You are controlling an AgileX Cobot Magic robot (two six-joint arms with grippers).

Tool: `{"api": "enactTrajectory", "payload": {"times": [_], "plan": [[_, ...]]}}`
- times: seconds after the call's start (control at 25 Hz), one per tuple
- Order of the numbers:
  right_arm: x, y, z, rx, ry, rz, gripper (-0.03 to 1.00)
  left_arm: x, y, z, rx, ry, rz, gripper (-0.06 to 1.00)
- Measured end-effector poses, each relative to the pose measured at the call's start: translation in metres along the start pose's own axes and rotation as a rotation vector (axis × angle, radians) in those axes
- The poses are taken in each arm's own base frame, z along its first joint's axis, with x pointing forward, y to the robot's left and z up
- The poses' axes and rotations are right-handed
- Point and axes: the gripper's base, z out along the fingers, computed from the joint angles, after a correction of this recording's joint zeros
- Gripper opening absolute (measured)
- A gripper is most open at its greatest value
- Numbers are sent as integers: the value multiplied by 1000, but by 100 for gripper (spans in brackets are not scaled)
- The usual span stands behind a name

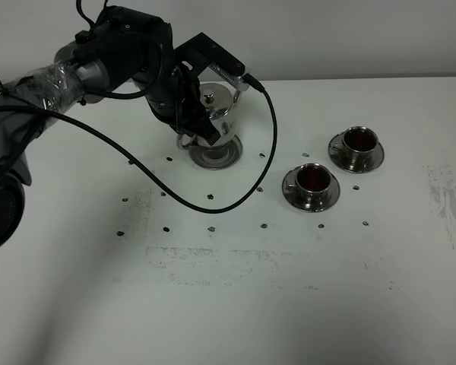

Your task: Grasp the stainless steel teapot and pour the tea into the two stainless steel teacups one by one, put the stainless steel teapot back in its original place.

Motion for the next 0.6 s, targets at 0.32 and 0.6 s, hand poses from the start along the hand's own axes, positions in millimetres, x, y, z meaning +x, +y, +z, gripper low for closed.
{"api": "enactTrajectory", "payload": {"times": [0.32,0.6], "plan": [[0,0,0,0,0,0,41,3,-3,16,20,27,-5,21],[0,0,0,0,0,0,41,3,-3,18,20,24,-5,21]]}}
